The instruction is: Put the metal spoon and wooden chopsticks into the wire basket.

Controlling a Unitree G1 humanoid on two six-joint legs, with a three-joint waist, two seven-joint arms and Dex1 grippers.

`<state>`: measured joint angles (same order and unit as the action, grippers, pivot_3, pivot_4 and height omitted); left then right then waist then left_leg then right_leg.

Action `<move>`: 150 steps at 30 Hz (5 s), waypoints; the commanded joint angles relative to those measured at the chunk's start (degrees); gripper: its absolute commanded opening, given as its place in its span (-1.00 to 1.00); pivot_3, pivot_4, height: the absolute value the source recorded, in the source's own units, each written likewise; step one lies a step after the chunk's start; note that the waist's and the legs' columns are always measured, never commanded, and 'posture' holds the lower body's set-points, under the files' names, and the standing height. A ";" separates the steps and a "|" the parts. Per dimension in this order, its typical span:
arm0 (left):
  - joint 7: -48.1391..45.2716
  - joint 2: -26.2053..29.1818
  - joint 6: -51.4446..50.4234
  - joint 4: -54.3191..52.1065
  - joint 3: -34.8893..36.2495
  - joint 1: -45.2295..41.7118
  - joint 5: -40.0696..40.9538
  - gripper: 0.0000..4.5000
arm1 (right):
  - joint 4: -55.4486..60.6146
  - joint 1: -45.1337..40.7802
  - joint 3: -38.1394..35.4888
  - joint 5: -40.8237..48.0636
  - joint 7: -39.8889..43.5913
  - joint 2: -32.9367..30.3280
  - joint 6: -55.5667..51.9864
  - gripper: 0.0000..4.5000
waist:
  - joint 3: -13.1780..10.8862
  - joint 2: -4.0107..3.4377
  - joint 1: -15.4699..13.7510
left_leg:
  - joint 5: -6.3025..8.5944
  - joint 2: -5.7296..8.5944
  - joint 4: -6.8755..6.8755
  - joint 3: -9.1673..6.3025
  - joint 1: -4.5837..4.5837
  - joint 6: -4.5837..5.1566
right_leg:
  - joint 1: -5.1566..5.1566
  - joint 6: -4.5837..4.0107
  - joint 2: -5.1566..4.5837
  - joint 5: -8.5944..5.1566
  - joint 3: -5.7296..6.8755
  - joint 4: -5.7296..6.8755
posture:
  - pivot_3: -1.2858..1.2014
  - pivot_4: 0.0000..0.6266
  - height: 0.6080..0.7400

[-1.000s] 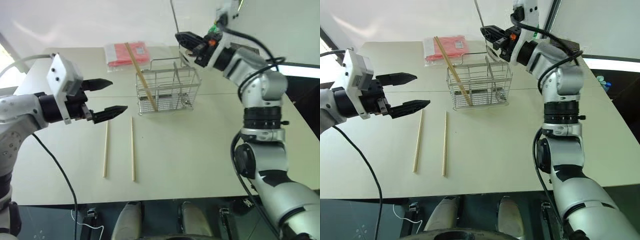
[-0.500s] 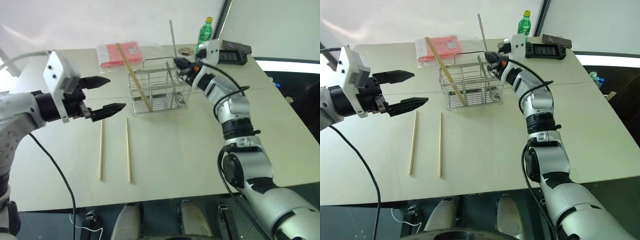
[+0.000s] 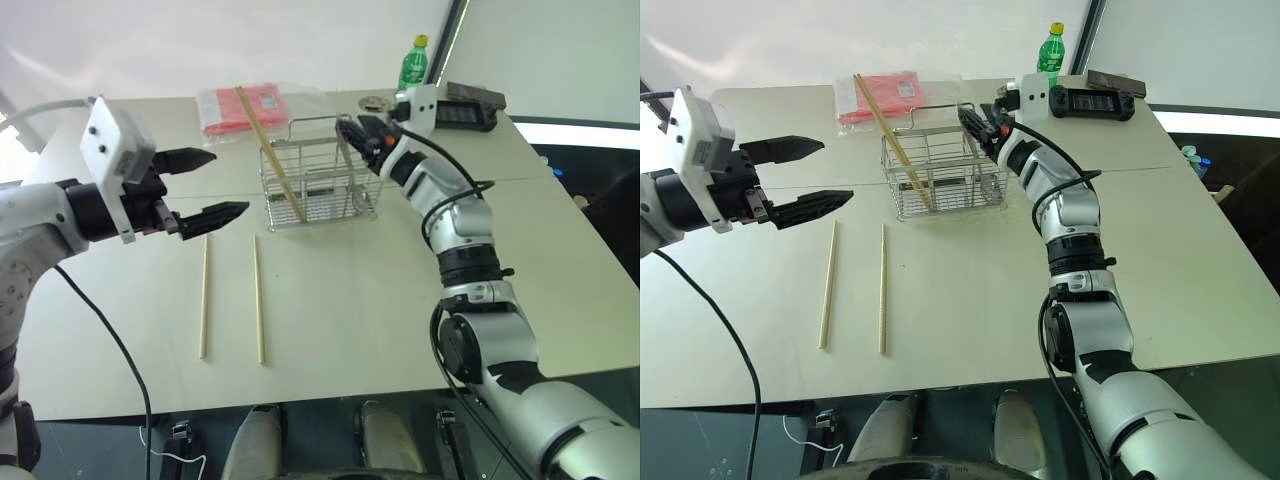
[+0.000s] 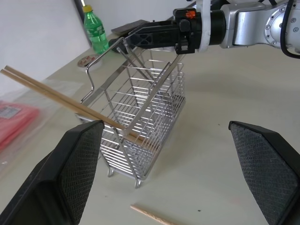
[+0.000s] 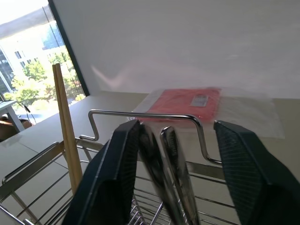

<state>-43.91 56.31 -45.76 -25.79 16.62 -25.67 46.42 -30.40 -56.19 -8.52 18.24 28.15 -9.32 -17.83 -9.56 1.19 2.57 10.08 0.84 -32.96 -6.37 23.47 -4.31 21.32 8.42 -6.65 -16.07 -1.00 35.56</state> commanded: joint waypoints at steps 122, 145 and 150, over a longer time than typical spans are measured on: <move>16.36 -25.89 -10.84 29.58 -4.76 -37.05 -13.85 0.82 | 64.02 39.86 -10.14 37.18 14.03 -45.94 -31.30 1.00 | -0.26 0.79 -2.19 | -0.03 0.22 -0.28 -0.14 0.41 -0.02 | -0.08 0.36 -0.19 0.04 0.10 -0.35 | 0.03 -0.52 0.72; 41.66 -36.00 -46.74 35.39 -13.07 -25.55 -9.94 0.82 | 64.82 41.61 -10.27 37.73 14.79 -46.42 -31.81 1.00 | -0.28 0.83 -1.92 | -0.02 0.22 -0.24 -0.15 0.21 -0.02 | -0.20 0.34 -0.19 0.02 0.08 -0.35 | 0.03 -0.52 0.72; 45.32 -34.92 -46.74 40.41 -14.01 -26.23 -5.85 0.82 | 65.82 43.30 -11.56 38.33 15.19 -47.05 -31.94 1.00 | -0.24 0.77 -1.97 | -0.01 0.22 -0.25 -0.15 0.20 -0.02 | -0.23 0.34 -0.19 0.02 0.07 -0.35 | 0.03 -0.52 0.72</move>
<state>-0.19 20.74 -91.75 12.74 3.29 -52.16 39.32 33.89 -13.09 -17.58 55.49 43.17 -55.39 -49.94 -9.80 1.95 0.60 10.07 1.07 -33.21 -6.52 23.64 -4.33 21.06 8.75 -6.84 -16.04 -0.93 35.21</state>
